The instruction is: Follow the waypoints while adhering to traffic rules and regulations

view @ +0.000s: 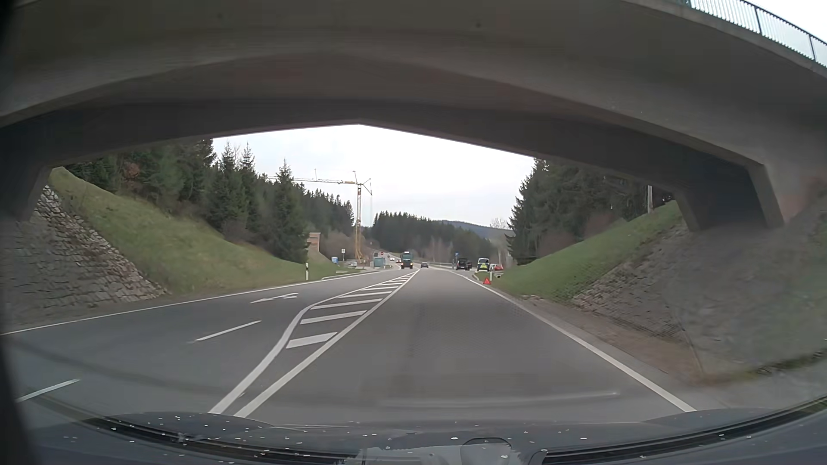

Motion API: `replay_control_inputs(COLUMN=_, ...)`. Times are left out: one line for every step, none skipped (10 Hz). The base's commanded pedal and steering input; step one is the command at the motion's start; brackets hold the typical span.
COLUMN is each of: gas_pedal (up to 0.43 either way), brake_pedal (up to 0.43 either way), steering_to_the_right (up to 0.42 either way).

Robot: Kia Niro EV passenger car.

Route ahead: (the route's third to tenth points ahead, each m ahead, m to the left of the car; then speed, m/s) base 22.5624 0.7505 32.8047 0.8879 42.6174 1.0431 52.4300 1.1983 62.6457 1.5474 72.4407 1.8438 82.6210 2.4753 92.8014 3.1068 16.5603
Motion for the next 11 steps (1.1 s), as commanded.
replay_control_inputs(gas_pedal=0.177, brake_pedal=0.0, steering_to_the_right=-0.001)
replay_control_inputs(gas_pedal=0.177, brake_pedal=0.0, steering_to_the_right=-0.001)
replay_control_inputs(gas_pedal=0.177, brake_pedal=0.0, steering_to_the_right=-0.001)
replay_control_inputs(gas_pedal=0.169, brake_pedal=0.0, steering_to_the_right=-0.001)
replay_control_inputs(gas_pedal=0.169, brake_pedal=0.0, steering_to_the_right=-0.001)
replay_control_inputs(gas_pedal=0.169, brake_pedal=0.0, steering_to_the_right=-0.002)
replay_control_inputs(gas_pedal=0.169, brake_pedal=0.0, steering_to_the_right=-0.002)
replay_control_inputs(gas_pedal=0.169, brake_pedal=0.0, steering_to_the_right=-0.003)
replay_control_inputs(gas_pedal=0.157, brake_pedal=0.0, steering_to_the_right=-0.004)
replay_control_inputs(gas_pedal=0.15, brake_pedal=0.0, steering_to_the_right=-0.004)
replay_control_inputs(gas_pedal=0.138, brake_pedal=0.0, steering_to_the_right=-0.004)
